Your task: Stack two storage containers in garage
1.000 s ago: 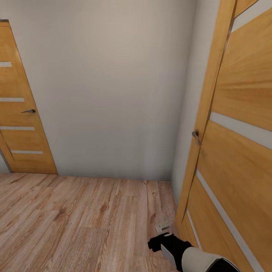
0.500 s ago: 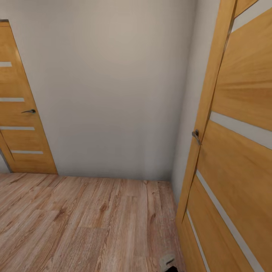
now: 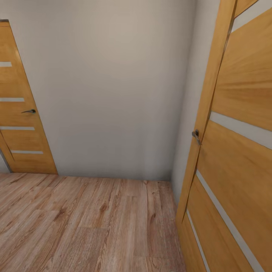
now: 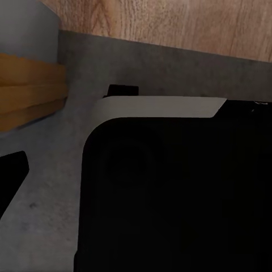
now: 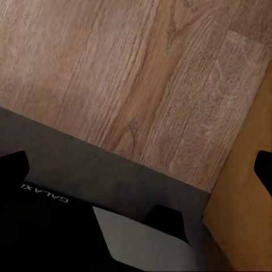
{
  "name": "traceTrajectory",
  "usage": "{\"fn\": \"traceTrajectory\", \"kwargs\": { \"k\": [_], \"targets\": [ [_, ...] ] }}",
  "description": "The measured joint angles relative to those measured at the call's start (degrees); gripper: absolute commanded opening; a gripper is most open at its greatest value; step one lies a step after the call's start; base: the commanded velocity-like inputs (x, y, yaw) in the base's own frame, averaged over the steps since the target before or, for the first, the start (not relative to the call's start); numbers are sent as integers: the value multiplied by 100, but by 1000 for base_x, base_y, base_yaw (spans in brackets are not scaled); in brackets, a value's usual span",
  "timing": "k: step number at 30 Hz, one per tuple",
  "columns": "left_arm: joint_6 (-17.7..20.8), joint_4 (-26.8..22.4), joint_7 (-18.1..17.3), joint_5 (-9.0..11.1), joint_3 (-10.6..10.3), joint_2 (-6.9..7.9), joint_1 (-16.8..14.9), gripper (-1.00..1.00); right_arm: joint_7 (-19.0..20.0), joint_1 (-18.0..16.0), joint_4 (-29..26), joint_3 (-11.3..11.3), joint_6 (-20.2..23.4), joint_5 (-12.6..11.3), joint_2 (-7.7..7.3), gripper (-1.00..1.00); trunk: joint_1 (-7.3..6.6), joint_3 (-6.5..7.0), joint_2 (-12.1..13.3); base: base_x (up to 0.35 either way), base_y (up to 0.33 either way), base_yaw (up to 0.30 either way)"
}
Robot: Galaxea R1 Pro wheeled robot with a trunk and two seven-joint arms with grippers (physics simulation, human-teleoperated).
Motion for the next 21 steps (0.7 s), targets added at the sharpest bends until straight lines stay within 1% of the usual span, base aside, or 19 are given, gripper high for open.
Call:
{"fn": "traceTrajectory", "kwargs": {
  "k": [2, 5, 10, 13, 16, 21],
  "targets": [
    [0, 1, 4, 4, 8, 0, 0, 100, 2, 145, 2, 0, -87, -9, -41, 100, 0, 0, 0, 0, 0, 0],
    [-3, 1, 6, 9, 18, 0, 0, 100, 3, 235, 6, 0, -125, -17, -94, 100, 0, 0, 0, 0, 0, 0],
    [-3, 2, 7, 17, 24, 0, 0, 100, 3, 276, 7, 0, -104, -22, -201, 100, 0, 0, 0, 0, 0, 0],
    [-1, 2, 8, 18, 28, 0, 0, 100, 3, 278, 7, 1, -86, -23, -225, 100, 0, 0, 0, 17, 0, 0],
    [-1, 7, -18, 18, 23, 2, 0, 100, 3, 280, 7, 1, -76, -21, -233, 100, -2, 0, 0, 181, 0, 0],
    [-1, 8, -52, 10, 17, 8, 0, 100, 3, 280, 7, 1, -75, -20, -236, 100, -3, 0, 0, 291, 0, 0]
  ]
}}
